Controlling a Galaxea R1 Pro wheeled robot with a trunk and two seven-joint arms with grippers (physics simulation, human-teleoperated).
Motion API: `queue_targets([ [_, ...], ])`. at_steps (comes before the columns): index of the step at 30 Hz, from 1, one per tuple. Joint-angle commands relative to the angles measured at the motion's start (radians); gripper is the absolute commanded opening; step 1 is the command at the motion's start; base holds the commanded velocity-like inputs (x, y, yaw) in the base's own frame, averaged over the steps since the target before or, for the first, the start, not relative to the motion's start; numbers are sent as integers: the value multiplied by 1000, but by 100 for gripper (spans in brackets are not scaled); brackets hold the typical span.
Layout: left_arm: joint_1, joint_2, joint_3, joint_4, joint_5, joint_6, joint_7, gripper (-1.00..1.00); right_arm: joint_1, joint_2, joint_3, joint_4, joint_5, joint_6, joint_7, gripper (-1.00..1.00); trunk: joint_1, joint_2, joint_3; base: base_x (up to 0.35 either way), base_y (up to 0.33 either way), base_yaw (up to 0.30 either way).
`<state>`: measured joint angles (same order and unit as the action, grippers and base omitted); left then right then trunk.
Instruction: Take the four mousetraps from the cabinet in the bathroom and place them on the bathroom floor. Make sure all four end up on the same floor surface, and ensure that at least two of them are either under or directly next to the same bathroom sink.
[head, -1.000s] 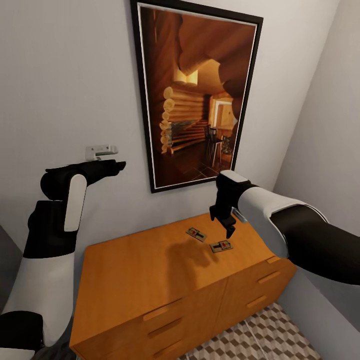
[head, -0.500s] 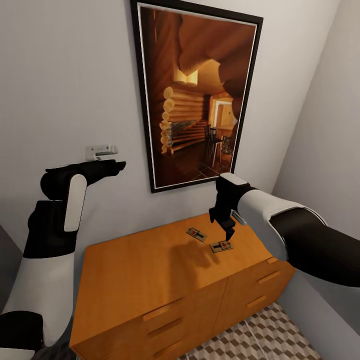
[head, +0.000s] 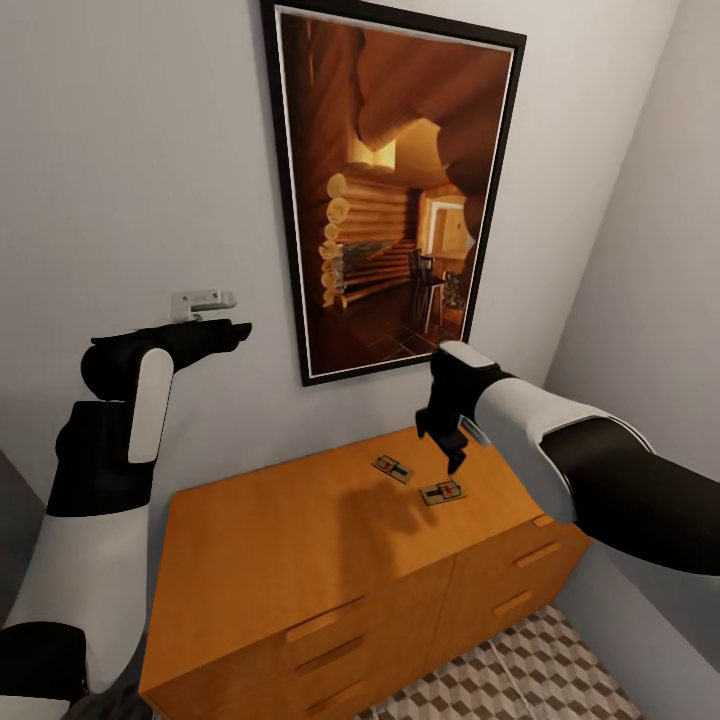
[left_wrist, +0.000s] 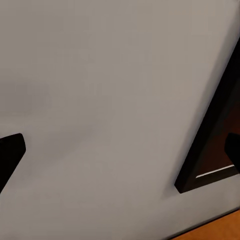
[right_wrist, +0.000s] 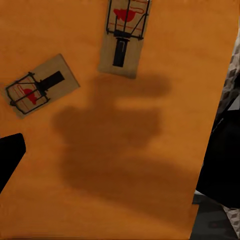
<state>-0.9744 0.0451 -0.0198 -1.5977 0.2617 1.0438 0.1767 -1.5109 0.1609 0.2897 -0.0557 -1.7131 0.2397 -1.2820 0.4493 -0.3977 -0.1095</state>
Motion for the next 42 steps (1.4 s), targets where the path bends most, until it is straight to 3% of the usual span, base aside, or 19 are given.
queue_targets([
  [1, -1, 1, -2, -1, 10, 3, 10, 100, -1, -1, 9, -8, -6, 11, -3, 100, 1, -2, -2, 0, 0, 0],
  [27, -1, 1, -2, -1, 10, 3, 10, 100, -1, -49, 15, -47, 5, 13, 21, 100, 1, -2, -2, 26, -2, 0],
  [42, -1, 1, -2, -1, 10, 3, 10, 100, -2, -57, 16, -41, 4, 11, 19, 100, 1, -2, -2, 45, -11, 0],
])
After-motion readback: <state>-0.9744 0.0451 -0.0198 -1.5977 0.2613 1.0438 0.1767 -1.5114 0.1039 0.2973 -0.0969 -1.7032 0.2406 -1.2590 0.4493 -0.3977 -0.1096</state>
